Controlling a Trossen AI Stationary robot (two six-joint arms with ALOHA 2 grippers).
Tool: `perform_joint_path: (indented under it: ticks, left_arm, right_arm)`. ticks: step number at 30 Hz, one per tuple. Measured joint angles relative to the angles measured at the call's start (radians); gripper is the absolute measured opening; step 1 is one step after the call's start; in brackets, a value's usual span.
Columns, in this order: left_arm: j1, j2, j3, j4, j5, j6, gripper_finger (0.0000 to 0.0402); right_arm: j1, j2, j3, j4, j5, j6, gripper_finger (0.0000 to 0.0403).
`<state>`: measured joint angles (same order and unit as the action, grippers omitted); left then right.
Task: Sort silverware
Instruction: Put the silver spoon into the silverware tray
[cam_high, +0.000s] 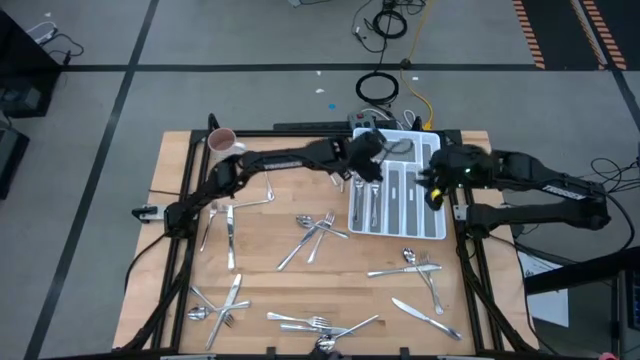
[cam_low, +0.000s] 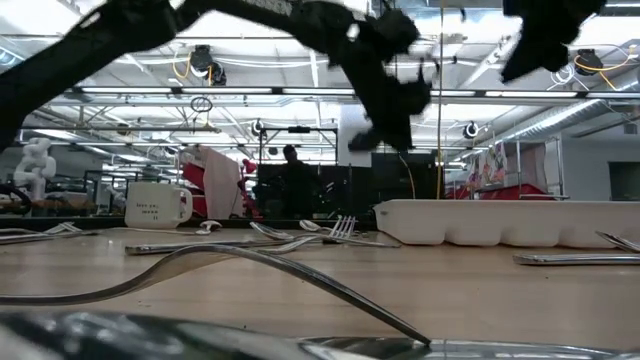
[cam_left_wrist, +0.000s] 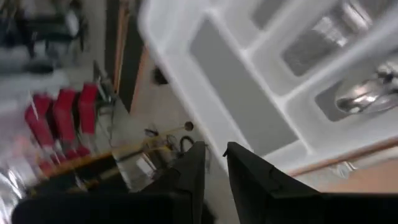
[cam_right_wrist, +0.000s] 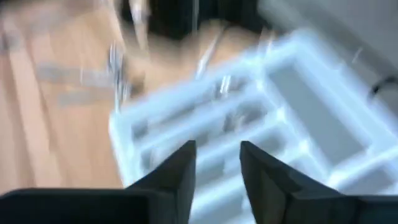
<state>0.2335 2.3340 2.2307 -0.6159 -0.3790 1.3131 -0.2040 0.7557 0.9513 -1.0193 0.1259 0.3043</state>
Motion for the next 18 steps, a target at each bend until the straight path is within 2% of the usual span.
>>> perform_joint_path:
  ticks: [3, 4, 7, 10, 14, 18]
  left_arm:
    - [0.011, -0.104, 0.002, -0.055, 0.035, -0.160, 0.0075]
    - [0.018, -0.138, 0.002, -0.082, 0.045, -0.211, 0.0075]
    - [0.040, -0.240, 0.002, -0.142, 0.074, -0.371, 0.0075]
    - [0.057, -0.327, 0.002, -0.206, 0.117, -0.498, 0.0074]
    - [0.067, -0.407, 0.002, -0.280, 0.178, -0.578, 0.0074]
    - [0.070, -0.451, 0.002, -0.325, 0.185, -0.622, 0.0074]
  right_arm:
    - [0.045, 0.004, -0.045, -0.012, -0.108, 0.027, 0.0026]
    - [0.062, 0.004, -0.067, 0.006, -0.146, 0.036, 0.0014]
    - [0.115, 0.006, -0.142, 0.084, -0.223, 0.110, 0.0004]
    - [0.168, 0.013, -0.227, 0.176, -0.241, 0.202, 0.0001]
    - [0.241, 0.037, -0.336, 0.306, -0.260, 0.312, 0.0001]
    - [0.317, 0.067, -0.399, 0.359, -0.263, 0.407, 0.0000]
